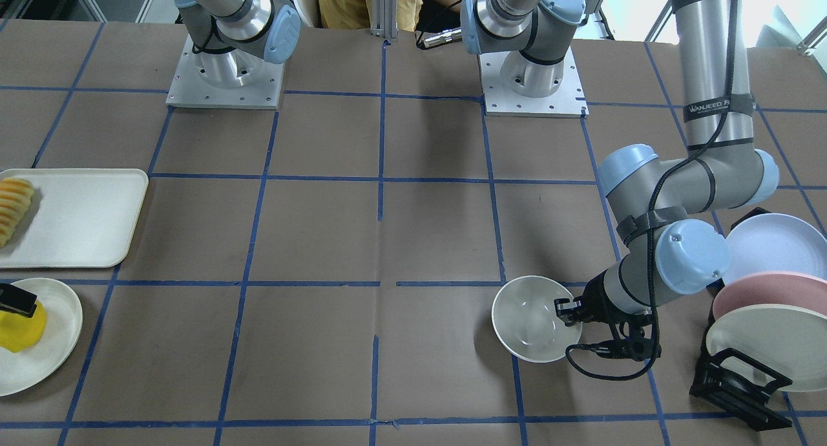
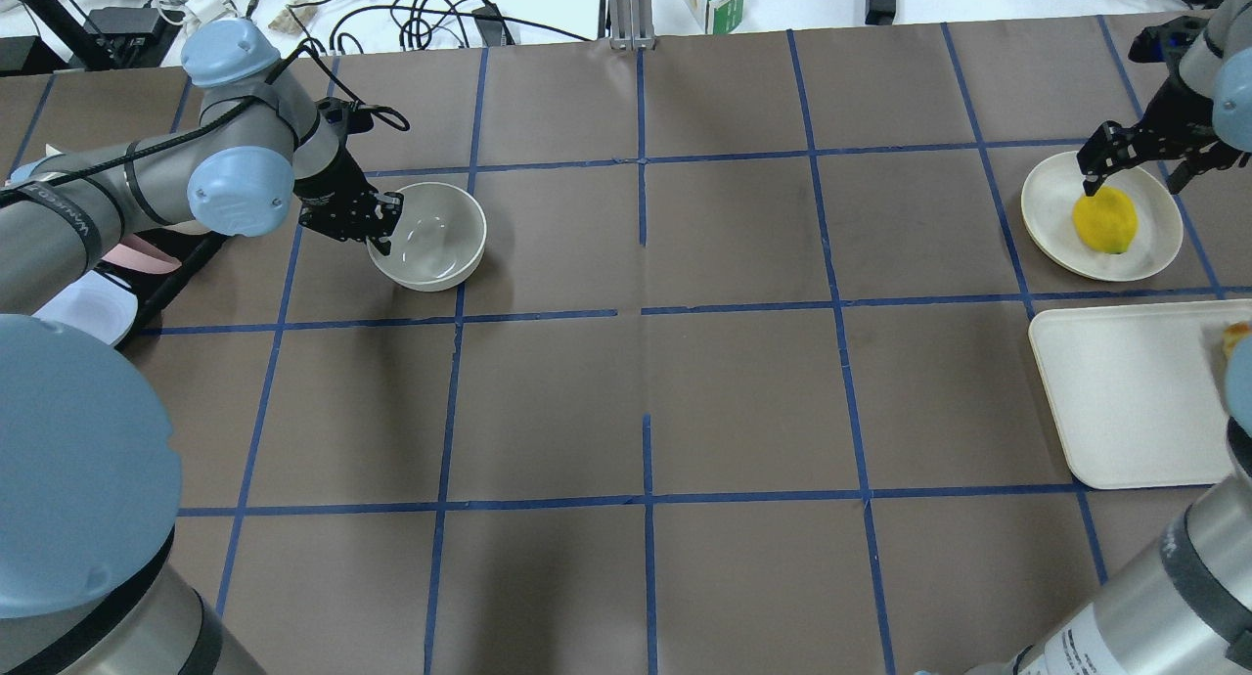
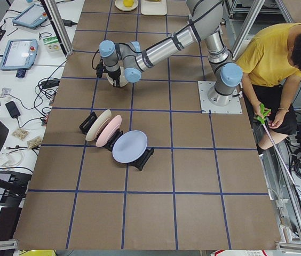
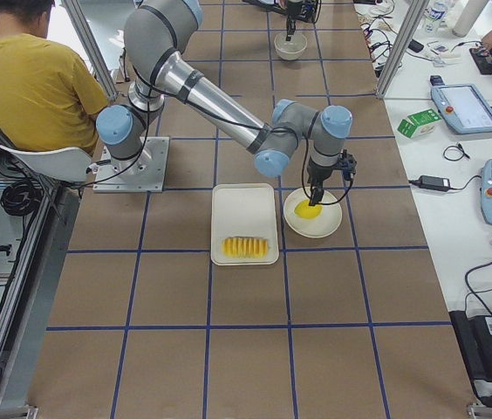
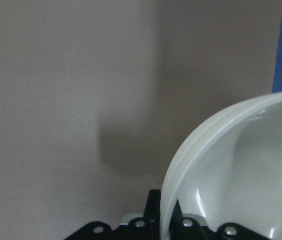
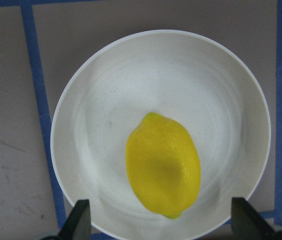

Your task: Place bowl and put lemon in it

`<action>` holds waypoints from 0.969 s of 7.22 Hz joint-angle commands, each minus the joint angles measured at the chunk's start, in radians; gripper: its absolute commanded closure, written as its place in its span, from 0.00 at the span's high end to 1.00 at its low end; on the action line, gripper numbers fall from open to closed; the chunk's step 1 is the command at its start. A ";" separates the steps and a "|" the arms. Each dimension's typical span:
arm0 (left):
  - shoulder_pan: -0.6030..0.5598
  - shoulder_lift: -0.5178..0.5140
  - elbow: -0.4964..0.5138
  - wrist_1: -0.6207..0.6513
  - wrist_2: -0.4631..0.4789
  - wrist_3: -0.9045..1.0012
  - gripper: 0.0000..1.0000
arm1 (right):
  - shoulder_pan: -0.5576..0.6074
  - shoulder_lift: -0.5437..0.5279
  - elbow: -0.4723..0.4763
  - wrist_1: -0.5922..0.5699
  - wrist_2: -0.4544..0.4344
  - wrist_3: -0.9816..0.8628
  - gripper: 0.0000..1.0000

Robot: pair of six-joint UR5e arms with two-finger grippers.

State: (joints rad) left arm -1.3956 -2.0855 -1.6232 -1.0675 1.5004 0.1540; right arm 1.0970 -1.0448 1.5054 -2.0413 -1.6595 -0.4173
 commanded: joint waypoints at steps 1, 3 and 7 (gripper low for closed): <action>-0.020 0.030 0.011 -0.061 -0.046 -0.028 0.00 | 0.000 0.045 0.004 -0.060 -0.002 -0.070 1.00; -0.121 0.080 0.000 -0.085 -0.129 -0.185 0.00 | 0.000 0.069 0.030 -0.069 0.000 -0.069 1.00; -0.355 0.105 -0.072 0.001 -0.129 -0.447 0.00 | 0.000 0.077 0.050 -0.094 -0.006 -0.072 0.03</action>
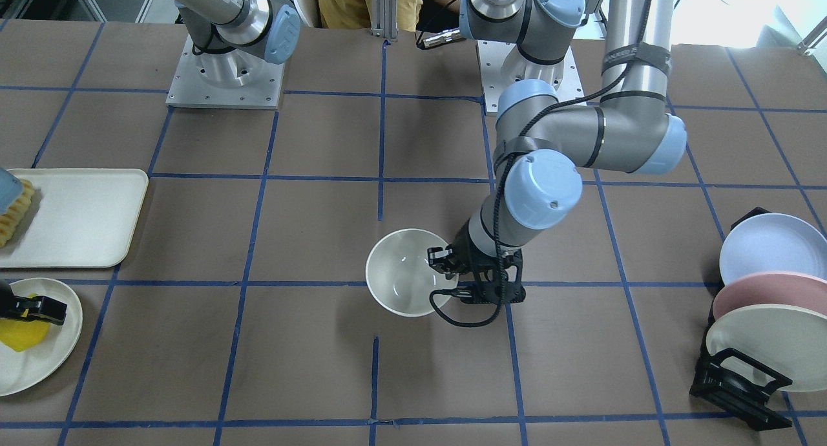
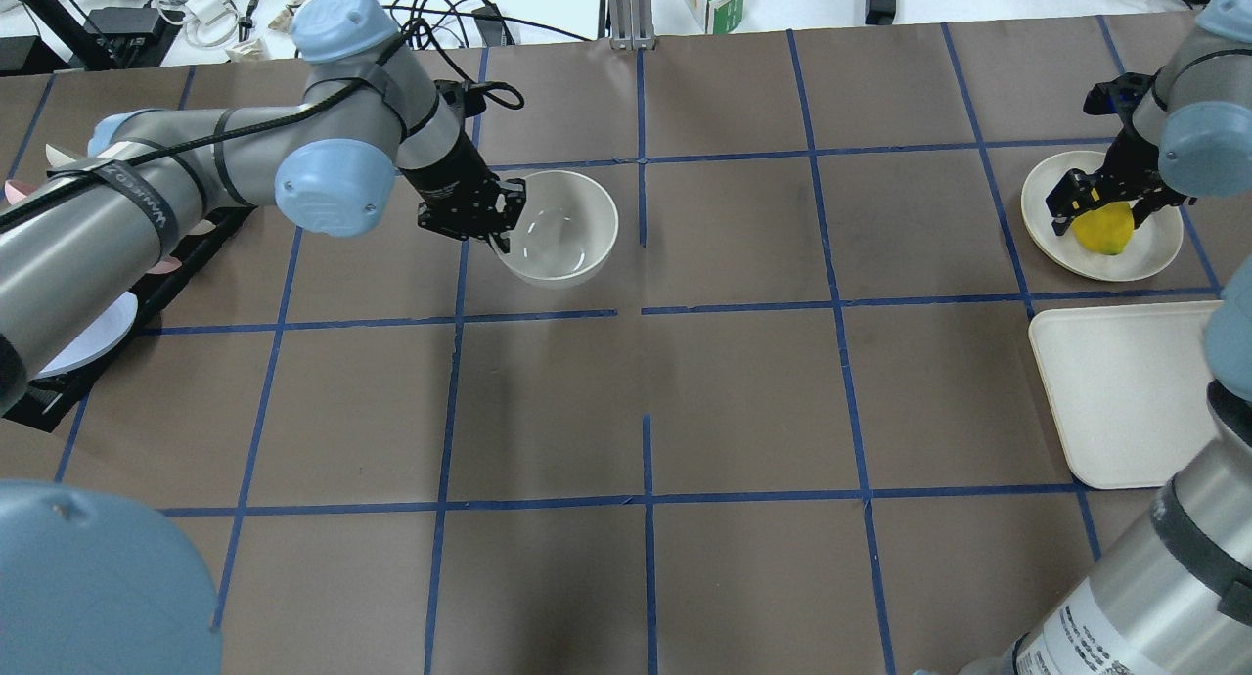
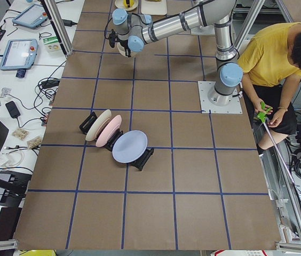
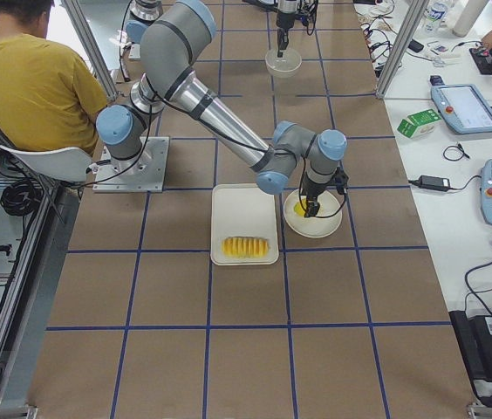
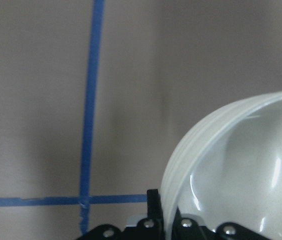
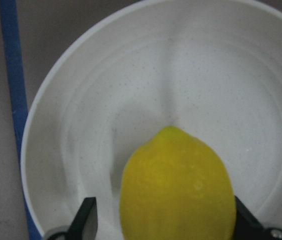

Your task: Place bowl and put lemon in it

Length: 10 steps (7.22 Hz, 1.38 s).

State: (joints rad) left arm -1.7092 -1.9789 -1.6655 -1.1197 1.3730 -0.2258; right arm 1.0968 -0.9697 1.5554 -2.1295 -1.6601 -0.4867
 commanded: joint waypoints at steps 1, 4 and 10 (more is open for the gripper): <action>-0.043 -0.035 -0.040 0.105 -0.002 -0.088 0.00 | 0.000 0.000 -0.006 -0.004 -0.012 -0.001 0.00; -0.041 -0.060 -0.063 0.153 -0.009 -0.101 0.00 | 0.006 -0.062 -0.014 0.048 -0.009 0.014 0.00; 0.006 0.059 0.076 -0.100 0.064 0.036 1.00 | 0.441 -0.234 -0.015 0.237 0.058 0.659 0.00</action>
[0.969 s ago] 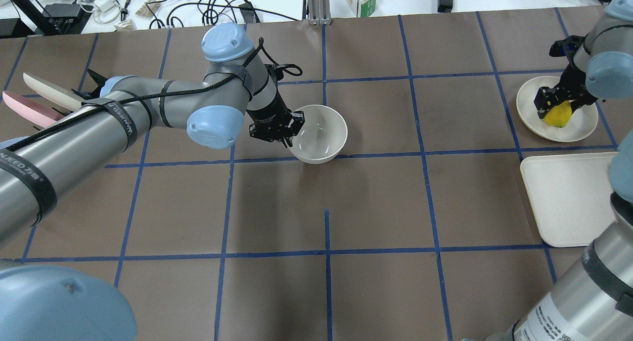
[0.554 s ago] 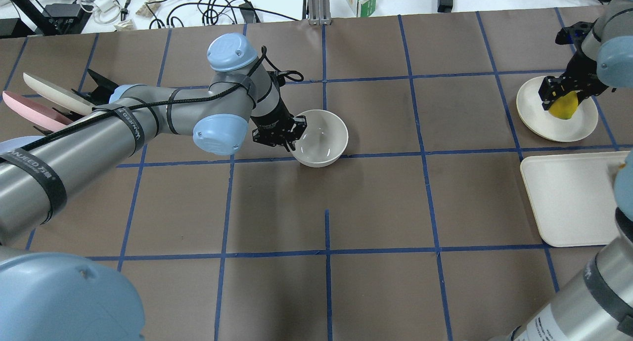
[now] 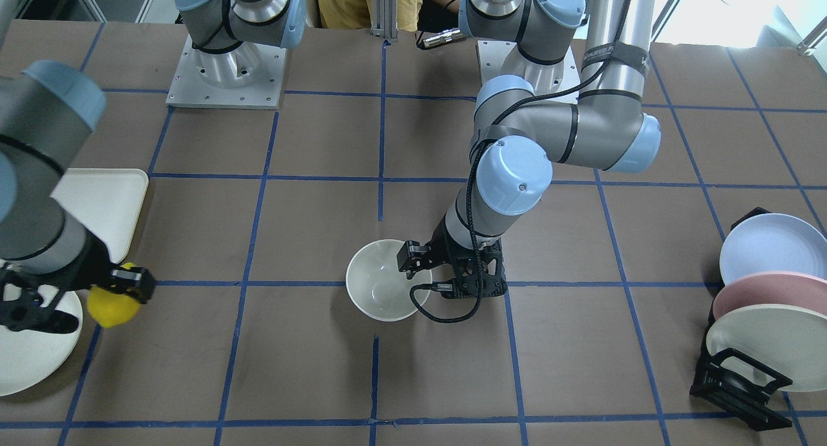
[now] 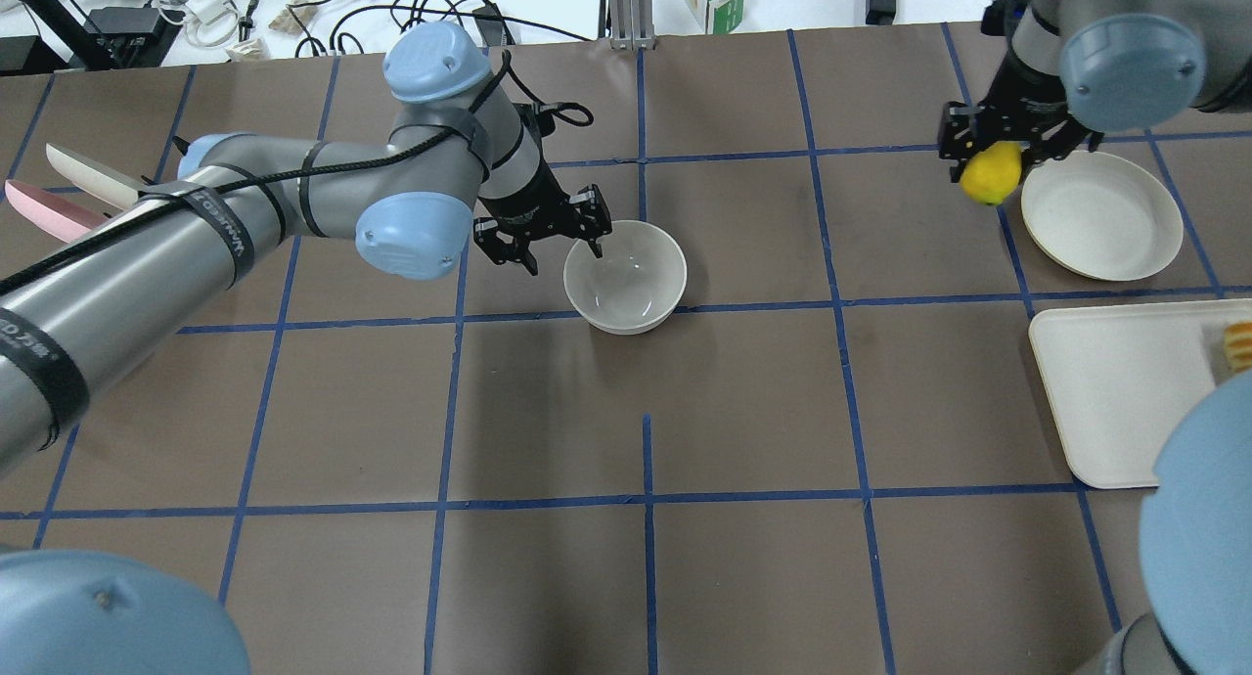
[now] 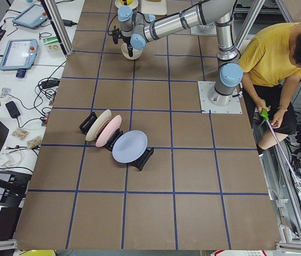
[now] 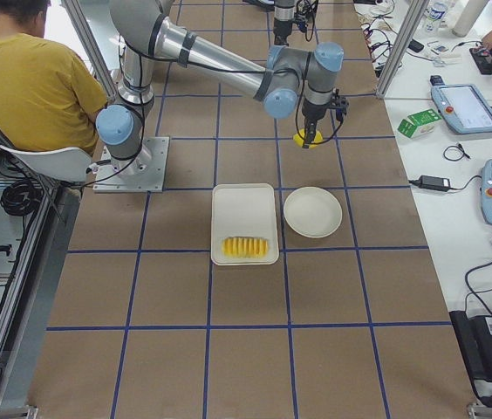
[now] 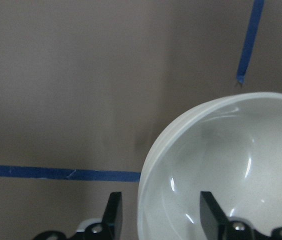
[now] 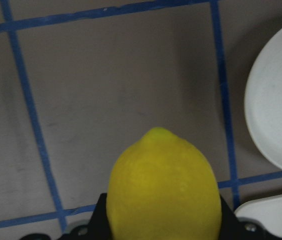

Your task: Place bowl and put lemon in it

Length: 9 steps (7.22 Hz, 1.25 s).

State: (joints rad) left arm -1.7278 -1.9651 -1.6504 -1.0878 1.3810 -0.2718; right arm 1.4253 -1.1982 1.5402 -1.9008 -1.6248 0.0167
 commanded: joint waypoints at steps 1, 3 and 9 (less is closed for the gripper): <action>0.045 0.087 0.098 -0.256 0.150 0.185 1.00 | 0.169 -0.006 -0.002 -0.003 0.072 0.214 0.00; 0.089 0.217 0.118 -0.378 0.158 0.221 1.00 | 0.266 0.023 0.000 -0.062 0.134 0.337 0.00; 0.183 0.354 0.093 -0.471 0.194 0.321 1.00 | 0.486 0.138 -0.020 -0.205 0.164 0.465 0.00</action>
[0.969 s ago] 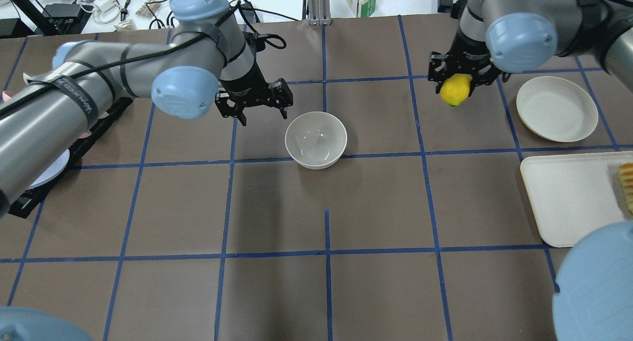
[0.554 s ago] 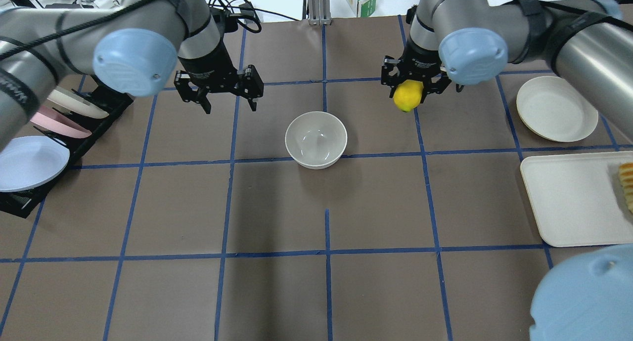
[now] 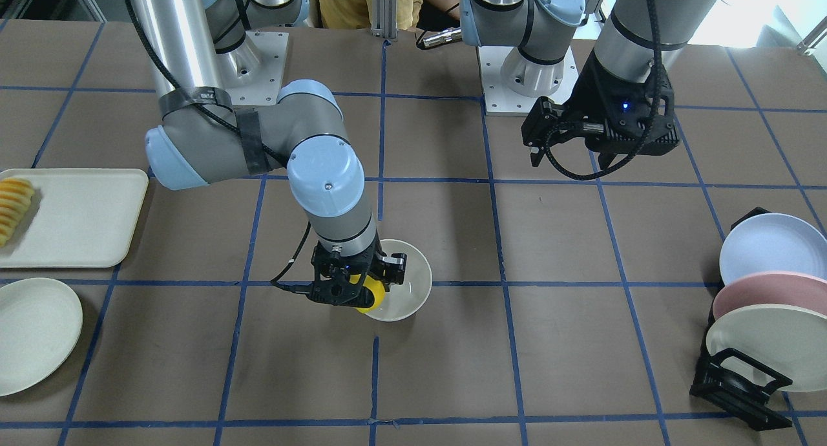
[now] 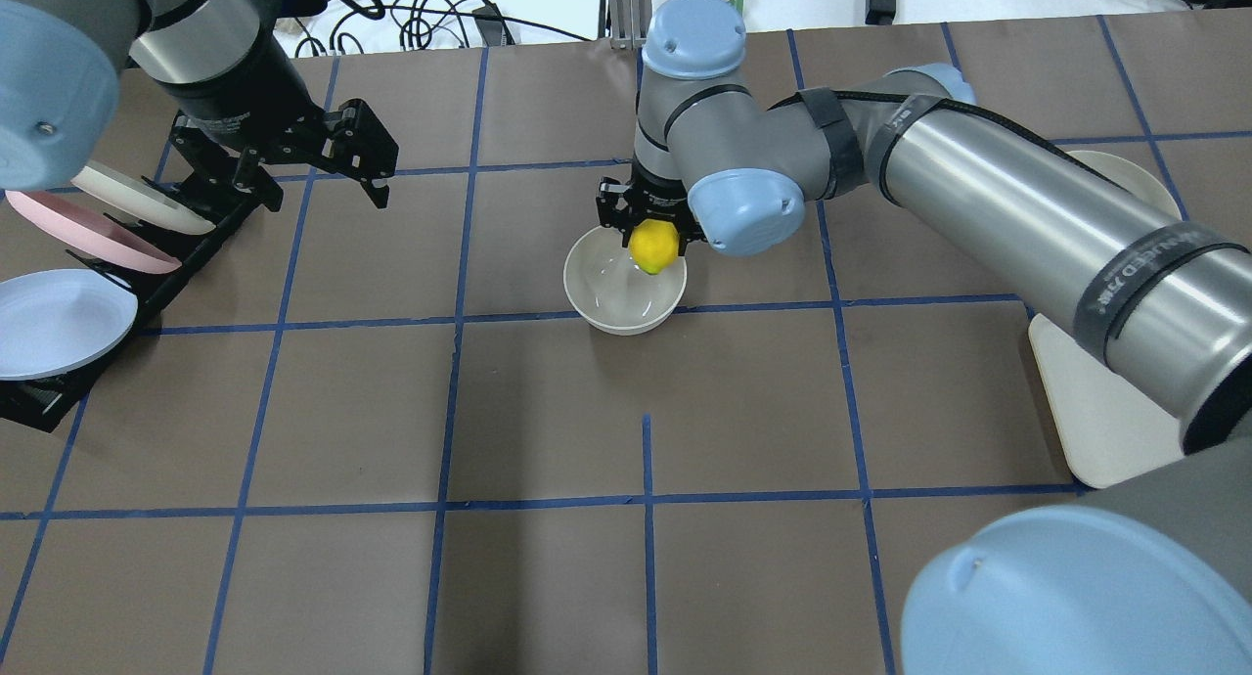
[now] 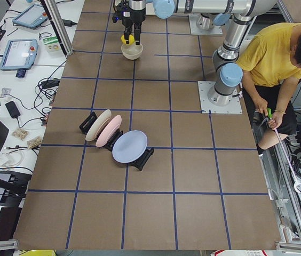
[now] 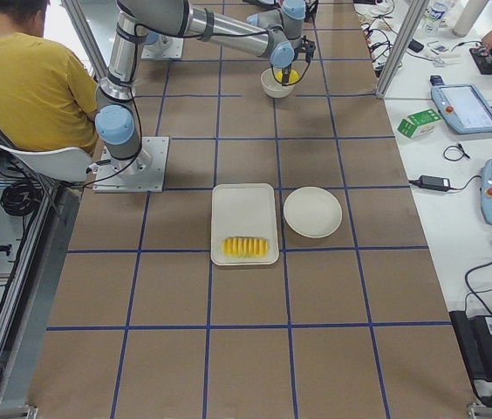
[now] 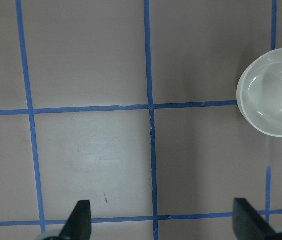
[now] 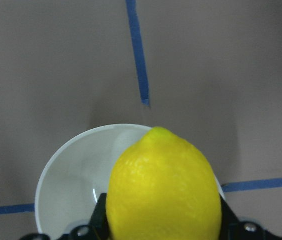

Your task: Place bowl and put lemon in it

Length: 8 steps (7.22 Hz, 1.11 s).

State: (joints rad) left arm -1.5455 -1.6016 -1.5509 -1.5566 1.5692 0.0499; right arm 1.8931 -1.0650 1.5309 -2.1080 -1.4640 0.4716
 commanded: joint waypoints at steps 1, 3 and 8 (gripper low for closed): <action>0.001 -0.008 -0.015 0.000 0.006 -0.001 1.00 | 0.020 0.013 -0.006 0.005 0.026 0.010 0.00; 0.001 -0.006 -0.017 0.000 0.006 -0.001 1.00 | 0.020 0.022 0.008 0.008 0.027 0.016 0.00; -0.001 0.008 0.002 0.003 0.009 -0.009 1.00 | 0.020 0.071 0.006 -0.007 0.030 0.013 0.45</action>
State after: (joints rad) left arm -1.5461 -1.5911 -1.5581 -1.5548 1.5776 0.0416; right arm 1.9128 -1.0028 1.5370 -2.1143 -1.4344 0.4848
